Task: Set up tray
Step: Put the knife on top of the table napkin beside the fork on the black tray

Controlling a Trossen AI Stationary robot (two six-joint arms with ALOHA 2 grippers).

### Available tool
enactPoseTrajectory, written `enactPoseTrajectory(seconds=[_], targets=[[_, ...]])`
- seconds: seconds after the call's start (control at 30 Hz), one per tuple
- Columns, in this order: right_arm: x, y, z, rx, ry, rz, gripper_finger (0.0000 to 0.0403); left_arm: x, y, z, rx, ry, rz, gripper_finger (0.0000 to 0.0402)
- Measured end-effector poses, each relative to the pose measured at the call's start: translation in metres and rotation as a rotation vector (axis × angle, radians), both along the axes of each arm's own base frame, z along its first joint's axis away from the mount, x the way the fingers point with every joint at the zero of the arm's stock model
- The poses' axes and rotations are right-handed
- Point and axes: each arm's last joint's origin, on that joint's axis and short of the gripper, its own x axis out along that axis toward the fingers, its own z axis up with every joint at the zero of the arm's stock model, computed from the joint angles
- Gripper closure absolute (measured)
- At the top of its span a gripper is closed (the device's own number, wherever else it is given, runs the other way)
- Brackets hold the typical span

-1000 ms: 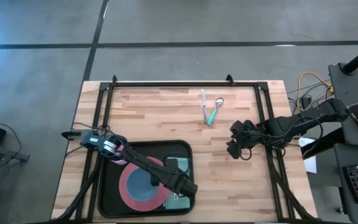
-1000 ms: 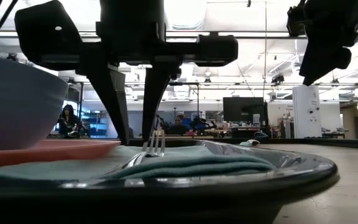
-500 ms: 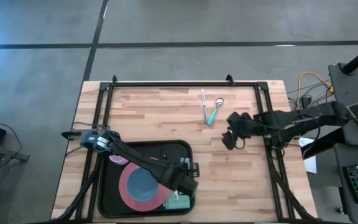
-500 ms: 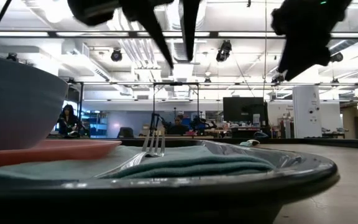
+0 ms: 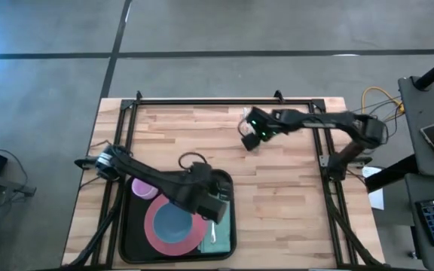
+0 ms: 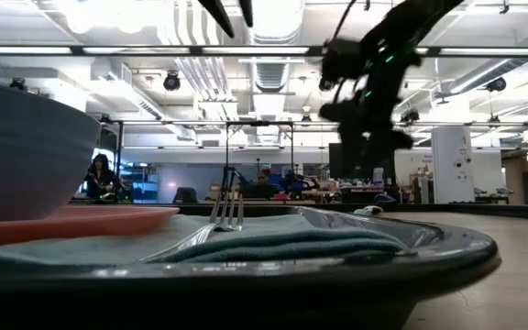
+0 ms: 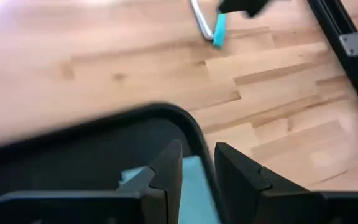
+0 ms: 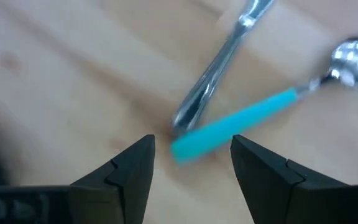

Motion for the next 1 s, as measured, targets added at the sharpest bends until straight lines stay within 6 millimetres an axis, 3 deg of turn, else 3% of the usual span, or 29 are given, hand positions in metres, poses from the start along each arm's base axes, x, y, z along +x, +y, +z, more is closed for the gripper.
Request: enactPoseTrajectory(seconds=[0.17,0.4,0.57,0.7,1.0], targets=[[0.035,-0.027,-0.02,0.02,0.043,-0.042,0.0202,-0.035,0.028,0.021,0.107,0.077,-0.129,0.0326],[0.066,-0.042,-0.035,0.044,0.144,-0.14,0.0202,-0.106,0.072,0.019,0.152,0.063,-0.156,0.0326],[0.07,-0.046,-0.026,-0.002,0.213,-0.164,0.0202,-0.154,0.089,-0.004,0.113,-0.109,-0.141,0.0326],[0.067,-0.053,-0.026,-0.008,0.204,-0.213,0.0202,-0.18,0.098,-0.027,0.081,-0.298,-0.112,0.0326],[0.044,-0.081,-0.039,0.102,0.184,-0.291,0.0202,-0.207,0.108,-0.076,0.007,-0.507,-0.055,0.0326]])
